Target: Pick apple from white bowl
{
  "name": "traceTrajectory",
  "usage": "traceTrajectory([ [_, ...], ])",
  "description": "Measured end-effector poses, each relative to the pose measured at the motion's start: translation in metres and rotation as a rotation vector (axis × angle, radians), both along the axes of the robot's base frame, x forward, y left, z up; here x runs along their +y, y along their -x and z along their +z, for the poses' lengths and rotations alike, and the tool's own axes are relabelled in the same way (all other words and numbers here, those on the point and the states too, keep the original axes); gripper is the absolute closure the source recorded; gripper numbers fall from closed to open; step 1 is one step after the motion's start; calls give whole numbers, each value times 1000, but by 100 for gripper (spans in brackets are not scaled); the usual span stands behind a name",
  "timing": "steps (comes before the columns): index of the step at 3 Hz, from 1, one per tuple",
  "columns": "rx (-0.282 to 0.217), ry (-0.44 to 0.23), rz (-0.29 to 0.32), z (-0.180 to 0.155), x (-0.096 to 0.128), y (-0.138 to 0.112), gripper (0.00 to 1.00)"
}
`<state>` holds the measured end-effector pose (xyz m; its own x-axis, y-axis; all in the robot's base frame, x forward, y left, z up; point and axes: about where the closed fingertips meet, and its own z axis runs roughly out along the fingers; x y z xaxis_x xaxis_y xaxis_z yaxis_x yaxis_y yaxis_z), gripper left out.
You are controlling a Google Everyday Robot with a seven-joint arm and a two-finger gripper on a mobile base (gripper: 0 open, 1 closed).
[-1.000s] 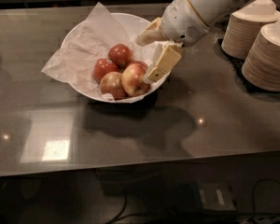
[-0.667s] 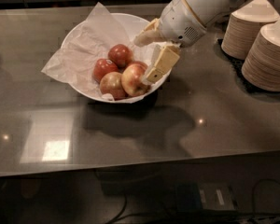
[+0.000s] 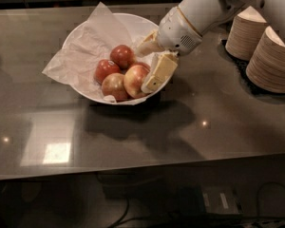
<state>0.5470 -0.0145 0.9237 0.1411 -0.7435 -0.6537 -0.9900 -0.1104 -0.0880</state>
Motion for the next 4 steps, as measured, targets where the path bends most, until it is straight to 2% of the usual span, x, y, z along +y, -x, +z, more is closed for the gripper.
traceTrajectory([
  [2, 53, 16, 5, -18, 8, 2, 28],
  [3, 66, 19, 2, -23, 9, 2, 33],
  [4, 68, 20, 0, -24, 9, 2, 49],
])
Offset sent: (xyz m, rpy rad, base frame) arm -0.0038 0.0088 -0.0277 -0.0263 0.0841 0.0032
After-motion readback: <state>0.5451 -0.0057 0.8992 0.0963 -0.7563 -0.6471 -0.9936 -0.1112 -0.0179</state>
